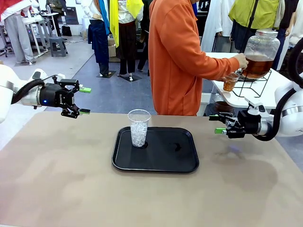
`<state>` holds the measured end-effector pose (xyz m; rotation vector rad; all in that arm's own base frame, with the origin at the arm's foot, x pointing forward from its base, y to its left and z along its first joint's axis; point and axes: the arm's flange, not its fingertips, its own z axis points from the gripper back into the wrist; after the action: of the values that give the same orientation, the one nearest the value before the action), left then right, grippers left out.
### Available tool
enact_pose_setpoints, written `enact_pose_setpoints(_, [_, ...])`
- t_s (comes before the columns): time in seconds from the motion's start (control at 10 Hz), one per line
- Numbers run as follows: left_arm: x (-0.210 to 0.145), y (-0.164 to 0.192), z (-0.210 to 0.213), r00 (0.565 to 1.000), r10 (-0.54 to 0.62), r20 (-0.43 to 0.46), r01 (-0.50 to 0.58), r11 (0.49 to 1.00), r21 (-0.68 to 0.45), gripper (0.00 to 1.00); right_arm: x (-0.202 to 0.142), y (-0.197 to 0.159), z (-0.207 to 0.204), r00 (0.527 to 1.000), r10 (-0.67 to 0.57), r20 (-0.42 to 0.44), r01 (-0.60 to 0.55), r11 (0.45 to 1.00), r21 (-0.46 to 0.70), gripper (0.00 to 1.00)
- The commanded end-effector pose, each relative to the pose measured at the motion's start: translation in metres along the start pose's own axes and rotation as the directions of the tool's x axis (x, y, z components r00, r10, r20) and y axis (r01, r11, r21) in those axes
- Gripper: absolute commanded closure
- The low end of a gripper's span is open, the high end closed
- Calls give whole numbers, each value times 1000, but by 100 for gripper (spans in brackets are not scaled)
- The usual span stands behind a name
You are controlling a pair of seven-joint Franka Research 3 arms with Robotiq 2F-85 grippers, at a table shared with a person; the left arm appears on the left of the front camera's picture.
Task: Pour the drink into the iced cup.
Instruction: Pick up the iced cup indicated by the human and present it to them.
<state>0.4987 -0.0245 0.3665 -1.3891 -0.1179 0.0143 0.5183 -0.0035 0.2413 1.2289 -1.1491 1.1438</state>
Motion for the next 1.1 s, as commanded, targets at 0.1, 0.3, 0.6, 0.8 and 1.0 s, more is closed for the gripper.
enact_pose_setpoints(0.1, [-1, -2, 1, 1000, 7, -2, -7, 1000, 6, 0, 3, -1, -1, 1000, 6, 5, -6, 1000, -1, 0])
enact_pose_setpoints(0.3, [-1, -2, 1, 1000, 7, -2, -7, 1000, 6, 0, 3, -1, -1, 1000, 6, 5, -6, 1000, -1, 0])
enact_pose_setpoints(0.6, [-1, -2, 1, 1000, 7, -2, -7, 1000, 6, 0, 3, -1, -1, 1000, 6, 5, -6, 1000, -1, 0])
enact_pose_setpoints(0.8, [-1, -2, 1, 1000, 7, -2, -7, 1000, 6, 0, 3, -1, -1, 1000, 6, 5, -6, 1000, -1, 0])
enact_pose_setpoints(1.0, [-1, -2, 1, 1000, 7, -2, -7, 1000, 6, 0, 3, -1, -1, 1000, 6, 5, -6, 1000, -1, 0])
